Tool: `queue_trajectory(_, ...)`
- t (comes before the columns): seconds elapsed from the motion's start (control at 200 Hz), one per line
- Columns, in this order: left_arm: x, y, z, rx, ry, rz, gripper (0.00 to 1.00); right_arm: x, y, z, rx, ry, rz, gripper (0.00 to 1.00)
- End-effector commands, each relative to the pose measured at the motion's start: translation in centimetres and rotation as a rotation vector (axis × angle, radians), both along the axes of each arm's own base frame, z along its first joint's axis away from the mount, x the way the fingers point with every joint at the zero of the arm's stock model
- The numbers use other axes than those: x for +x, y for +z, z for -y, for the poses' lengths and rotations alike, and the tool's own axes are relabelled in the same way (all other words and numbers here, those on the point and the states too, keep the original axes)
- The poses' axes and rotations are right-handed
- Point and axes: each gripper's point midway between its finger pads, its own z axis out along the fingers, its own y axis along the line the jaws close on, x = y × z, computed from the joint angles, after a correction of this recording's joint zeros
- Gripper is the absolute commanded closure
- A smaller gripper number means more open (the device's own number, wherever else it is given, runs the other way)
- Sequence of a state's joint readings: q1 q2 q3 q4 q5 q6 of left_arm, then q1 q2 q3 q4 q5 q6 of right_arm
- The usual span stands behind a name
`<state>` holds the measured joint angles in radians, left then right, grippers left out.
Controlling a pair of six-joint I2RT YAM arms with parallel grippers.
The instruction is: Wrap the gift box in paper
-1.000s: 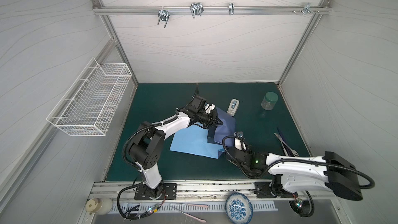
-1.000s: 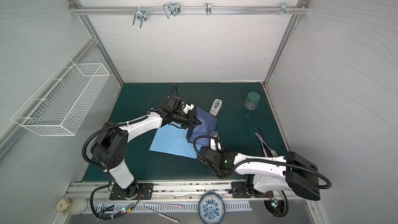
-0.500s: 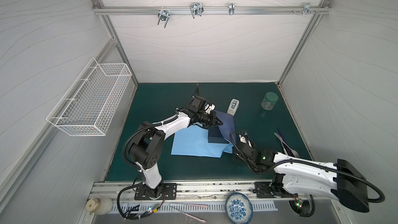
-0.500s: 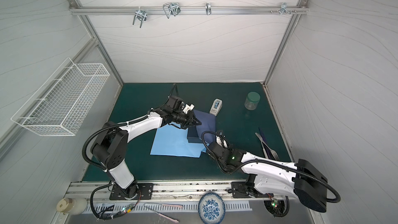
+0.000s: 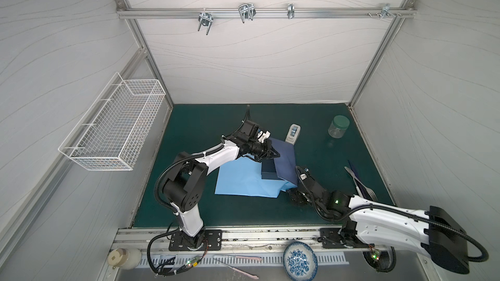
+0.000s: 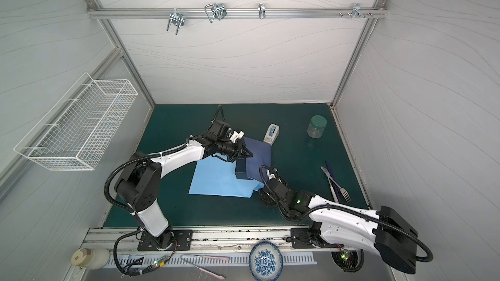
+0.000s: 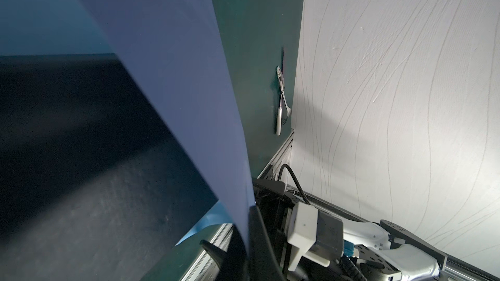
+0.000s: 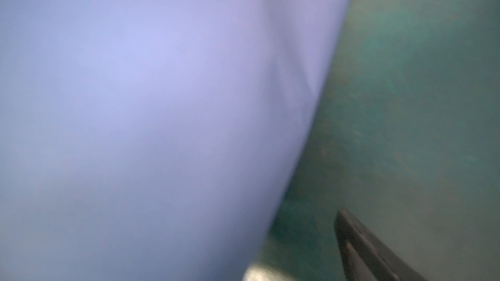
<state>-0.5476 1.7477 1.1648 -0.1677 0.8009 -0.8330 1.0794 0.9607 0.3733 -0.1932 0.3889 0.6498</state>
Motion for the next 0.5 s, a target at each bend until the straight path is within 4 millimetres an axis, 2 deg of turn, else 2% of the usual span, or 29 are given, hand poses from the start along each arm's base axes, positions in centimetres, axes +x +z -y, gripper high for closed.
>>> queue_trajectory(0.0, 0.9, 1.3, 0.5, -0.027, -0.01, 0.042, 1.0, 0.7, 1.1, -1.7, 0.135, -0.036, 0.015, 0.07)
queue_trajectory(0.275, 0.9, 1.7, 0.5, -0.034, -0.012, 0.052, 1.0, 2.9, 0.7, -0.5, 0.094, -0.179, 0.075, 0.05)
queue_trajectory(0.495, 0.8, 2.1, 0.6, -0.041, -0.016, 0.056, 1.0, 2.9, -1.7, 2.7, -0.098, -0.244, 0.059, 0.1)
